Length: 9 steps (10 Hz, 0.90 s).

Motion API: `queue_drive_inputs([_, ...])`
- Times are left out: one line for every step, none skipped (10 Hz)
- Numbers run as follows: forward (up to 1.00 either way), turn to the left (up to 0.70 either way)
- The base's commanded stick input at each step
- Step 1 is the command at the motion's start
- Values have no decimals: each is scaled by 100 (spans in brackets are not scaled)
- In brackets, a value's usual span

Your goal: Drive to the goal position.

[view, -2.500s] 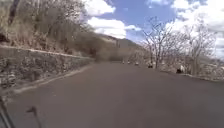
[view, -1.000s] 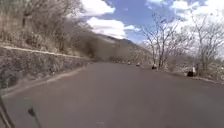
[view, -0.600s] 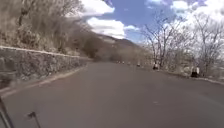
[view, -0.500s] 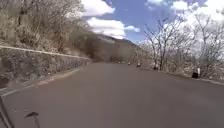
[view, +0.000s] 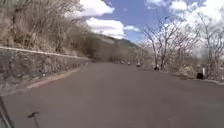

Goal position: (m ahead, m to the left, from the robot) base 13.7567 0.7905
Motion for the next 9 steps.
queue_drive_inputs([70,0])
queue_drive_inputs([70,0])
queue_drive_inputs([70,0])
queue_drive_inputs([70,0])
queue_drive_inputs([70,0])
queue_drive_inputs([70,0])
queue_drive_inputs([70,0])
queue_drive_inputs([70,0])
queue_drive_inputs([70,0])
